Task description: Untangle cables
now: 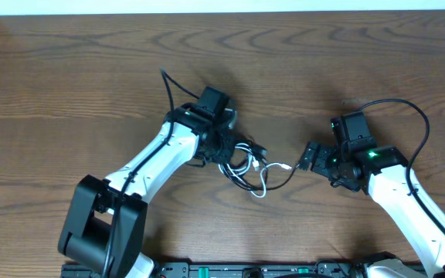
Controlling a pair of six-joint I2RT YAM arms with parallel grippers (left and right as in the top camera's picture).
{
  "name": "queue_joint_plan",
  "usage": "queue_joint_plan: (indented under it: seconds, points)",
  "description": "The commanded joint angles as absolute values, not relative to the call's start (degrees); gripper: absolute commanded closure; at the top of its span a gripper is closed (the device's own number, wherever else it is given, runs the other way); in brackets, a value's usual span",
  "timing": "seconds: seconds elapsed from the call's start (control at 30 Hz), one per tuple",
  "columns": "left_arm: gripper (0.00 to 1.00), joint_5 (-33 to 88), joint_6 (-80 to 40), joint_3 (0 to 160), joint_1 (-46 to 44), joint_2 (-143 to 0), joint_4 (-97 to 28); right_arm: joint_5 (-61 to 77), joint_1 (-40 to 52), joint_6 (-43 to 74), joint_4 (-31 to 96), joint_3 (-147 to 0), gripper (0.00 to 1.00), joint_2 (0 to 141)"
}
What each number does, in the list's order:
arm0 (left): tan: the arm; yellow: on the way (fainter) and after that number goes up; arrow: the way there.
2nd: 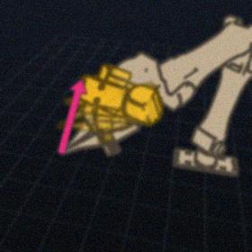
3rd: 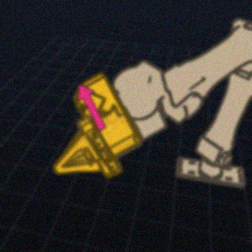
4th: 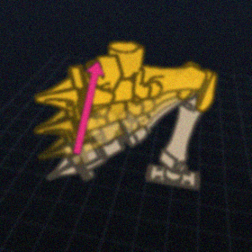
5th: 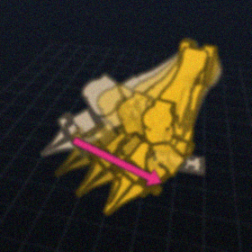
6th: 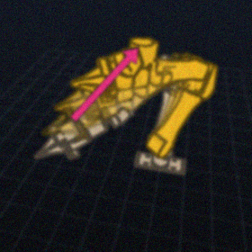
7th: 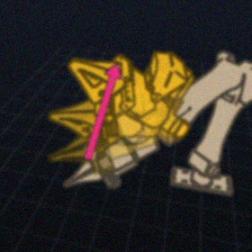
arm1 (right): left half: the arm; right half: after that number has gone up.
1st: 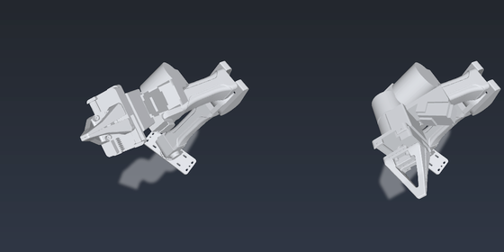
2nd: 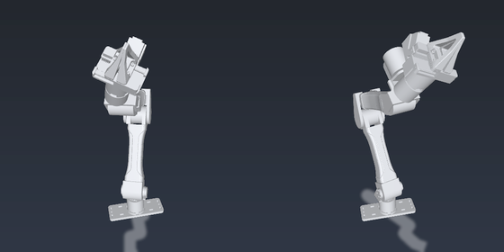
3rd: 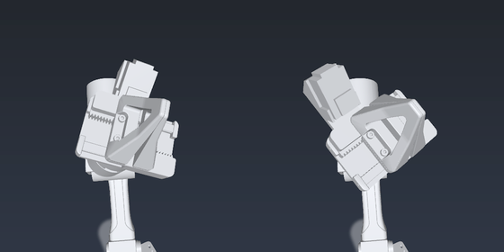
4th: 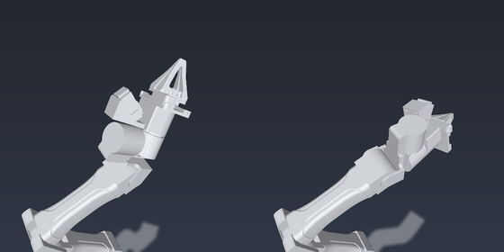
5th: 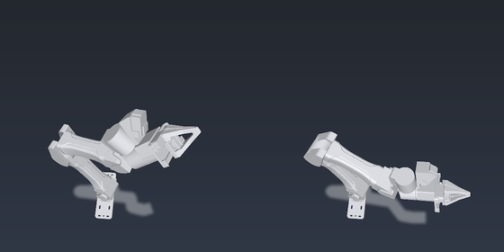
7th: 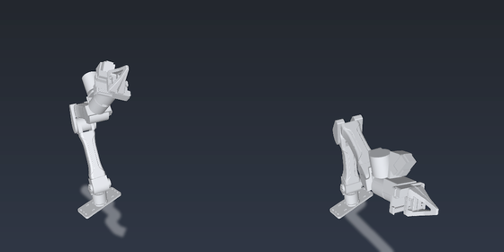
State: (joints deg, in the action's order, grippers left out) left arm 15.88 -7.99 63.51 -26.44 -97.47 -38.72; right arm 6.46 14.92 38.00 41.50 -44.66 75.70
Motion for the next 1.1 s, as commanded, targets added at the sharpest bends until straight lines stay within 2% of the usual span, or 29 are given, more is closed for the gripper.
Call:
queue_joint_plan:
  seconds: [0.0, 0.17, 0.3, 0.4, 1.07]
  points:
    - [0.93, 11.9, -12.2, 64.3, -24.3, -94.0, -38.8, 6.6, 15.0, 38.7, 41.6, -44.5, 0.01, 75.9]
    - [0.93, 15.7, -14.9, 64.3, -23.0, -90.8, -38.7, 6.6, 15.0, 38.7, 41.6, -44.5, 0.01, 75.9]
    - [0.93, 29.8, -9.6, 64.3, -23.0, -88.8, -38.7, 6.6, 15.0, 38.7, 41.6, -44.5, 0.01, 75.9]
    - [0.93, 35.5, -6.8, 64.3, -23.0, -88.6, -38.8, 6.6, 15.0, 38.7, 41.6, -44.5, 0.01, 75.9]
    - [0.93, 34.9, -6.2, 64.0, -23.0, -88.7, -39.2, 6.6, 15.0, 38.7, 41.6, -44.5, 0.01, 75.9]
